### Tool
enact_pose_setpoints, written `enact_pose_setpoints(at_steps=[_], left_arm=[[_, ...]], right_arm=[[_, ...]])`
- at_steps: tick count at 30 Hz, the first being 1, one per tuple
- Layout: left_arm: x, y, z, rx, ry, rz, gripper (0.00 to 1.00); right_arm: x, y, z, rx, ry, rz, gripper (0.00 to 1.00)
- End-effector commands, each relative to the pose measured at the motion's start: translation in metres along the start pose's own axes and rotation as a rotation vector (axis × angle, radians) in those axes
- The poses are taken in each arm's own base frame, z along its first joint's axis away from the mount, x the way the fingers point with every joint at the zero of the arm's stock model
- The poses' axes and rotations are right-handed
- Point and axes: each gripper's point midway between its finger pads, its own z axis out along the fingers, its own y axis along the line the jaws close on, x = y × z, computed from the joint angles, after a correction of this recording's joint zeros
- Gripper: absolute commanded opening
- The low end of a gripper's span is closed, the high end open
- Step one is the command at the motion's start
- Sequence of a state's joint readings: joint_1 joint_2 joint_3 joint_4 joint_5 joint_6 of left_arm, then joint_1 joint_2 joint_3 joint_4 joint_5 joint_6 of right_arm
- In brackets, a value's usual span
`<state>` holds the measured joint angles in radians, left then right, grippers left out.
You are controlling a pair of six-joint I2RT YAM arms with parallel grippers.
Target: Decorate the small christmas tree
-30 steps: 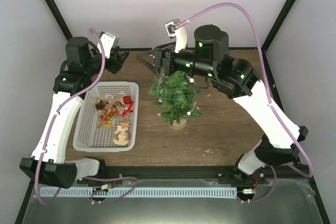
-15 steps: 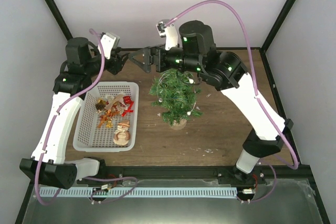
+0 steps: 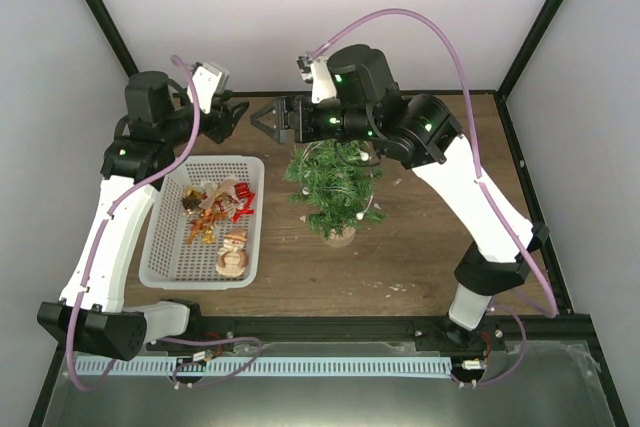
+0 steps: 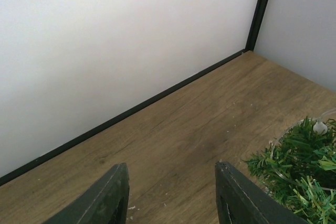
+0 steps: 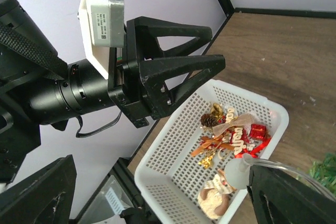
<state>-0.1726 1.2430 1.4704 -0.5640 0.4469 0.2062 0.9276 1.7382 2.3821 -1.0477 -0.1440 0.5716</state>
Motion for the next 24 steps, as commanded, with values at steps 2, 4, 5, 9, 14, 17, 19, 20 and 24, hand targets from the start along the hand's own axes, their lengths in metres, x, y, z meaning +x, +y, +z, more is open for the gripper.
enact_pose_setpoints(at_steps=[2,4,5,9,14,17,19,20,24], left_arm=[[0.002,-0.003,-0.003,0.015,-0.002,0.001,0.46],[0.003,-0.003,-0.003,0.016,0.0,0.0,0.46],[0.003,-0.004,-0.003,0.017,0.0,0.001,0.46],[0.005,-0.003,-0.003,0.013,0.004,0.002,0.46],[0.008,-0.003,-0.003,0.011,0.01,0.003,0.45],[0.009,-0.004,-0.003,0.013,0.01,0.003,0.45],[0.009,-0.004,-0.002,0.015,0.01,0.003,0.45],[0.009,-0.004,-0.002,0.018,0.01,0.003,0.46],[0.008,-0.005,-0.002,0.022,0.006,0.002,0.45]], right_arm=[[0.001,0.003,-0.002,0.003,0.009,0.056,0.76],[0.002,0.001,0.001,0.013,0.018,0.065,0.7],[0.003,0.0,0.002,0.015,0.024,0.07,0.69],[0.005,-0.002,0.006,0.028,0.032,0.088,0.65],[0.007,-0.003,0.01,0.028,0.043,0.099,0.47],[0.006,-0.001,0.009,0.021,0.038,0.098,0.73],[0.005,0.0,0.008,0.014,0.034,0.096,0.86],[0.004,0.001,0.008,0.01,0.034,0.095,0.88],[0.004,0.0,0.005,0.015,0.031,0.097,0.3]])
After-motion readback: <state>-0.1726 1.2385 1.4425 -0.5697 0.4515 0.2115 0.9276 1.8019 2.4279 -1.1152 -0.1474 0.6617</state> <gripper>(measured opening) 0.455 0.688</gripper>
